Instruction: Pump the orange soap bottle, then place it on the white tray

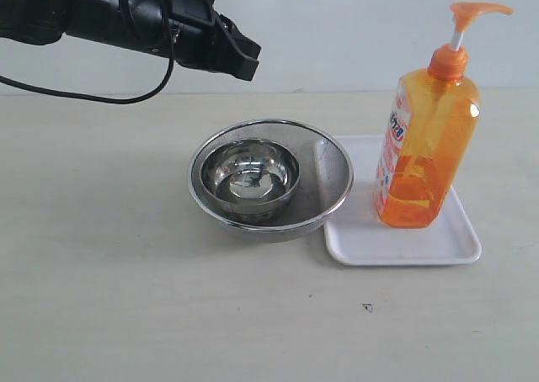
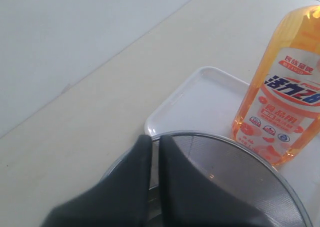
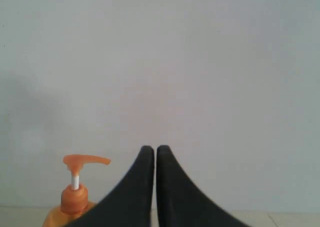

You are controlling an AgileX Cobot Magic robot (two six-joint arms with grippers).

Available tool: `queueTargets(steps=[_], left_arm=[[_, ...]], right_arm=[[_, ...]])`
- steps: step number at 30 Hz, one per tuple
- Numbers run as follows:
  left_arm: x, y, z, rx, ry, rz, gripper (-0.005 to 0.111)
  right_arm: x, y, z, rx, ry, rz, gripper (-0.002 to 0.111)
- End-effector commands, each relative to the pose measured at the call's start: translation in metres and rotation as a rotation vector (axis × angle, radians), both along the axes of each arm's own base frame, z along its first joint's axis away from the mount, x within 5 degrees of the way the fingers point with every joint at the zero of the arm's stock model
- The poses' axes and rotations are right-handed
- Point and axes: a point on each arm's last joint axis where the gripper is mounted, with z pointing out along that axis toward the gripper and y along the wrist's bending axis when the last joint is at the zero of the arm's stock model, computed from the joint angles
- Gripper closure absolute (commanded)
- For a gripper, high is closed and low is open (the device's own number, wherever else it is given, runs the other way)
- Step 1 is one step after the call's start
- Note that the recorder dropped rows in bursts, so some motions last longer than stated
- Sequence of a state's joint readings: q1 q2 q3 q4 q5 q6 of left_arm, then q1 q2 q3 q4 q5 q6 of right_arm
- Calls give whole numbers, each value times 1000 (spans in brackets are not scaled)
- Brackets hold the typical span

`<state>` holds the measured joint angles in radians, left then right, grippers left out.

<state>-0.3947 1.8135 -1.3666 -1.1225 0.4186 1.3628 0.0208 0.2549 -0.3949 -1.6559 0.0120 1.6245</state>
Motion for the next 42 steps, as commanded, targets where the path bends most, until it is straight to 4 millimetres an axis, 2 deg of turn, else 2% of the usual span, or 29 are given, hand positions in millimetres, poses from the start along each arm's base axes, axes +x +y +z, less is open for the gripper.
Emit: queueTargets(steps=[1, 8, 15, 24, 26, 29, 32, 35, 42], left_arm=[[-1, 1, 2, -11, 4, 12, 102], [-1, 1, 2, -11, 4, 12, 102], [-1, 1, 2, -11, 4, 12, 102], [-1, 1, 2, -11, 4, 12, 102], [-1, 1, 2, -11, 4, 12, 102], [-1, 1, 2, -11, 4, 12, 102], [-1, 1, 2, -11, 4, 12, 102], [-1, 2, 2, -11, 3, 14, 102], [-1, 1, 2, -11, 4, 12, 102]], right_arm=[[0, -2, -2, 4, 3, -18, 108], [0, 0, -2, -23, 3, -8, 108], [0, 3, -2, 85, 10, 49, 108], [0, 0, -2, 30, 4, 9, 108], [0, -3, -2, 68, 7, -16, 108], [1, -10, -10, 159, 84, -78, 108], [2, -9, -22, 66, 216, -91, 108], [3, -5, -27, -57, 261, -59, 108], [2, -4, -35, -25, 330, -48, 108]])
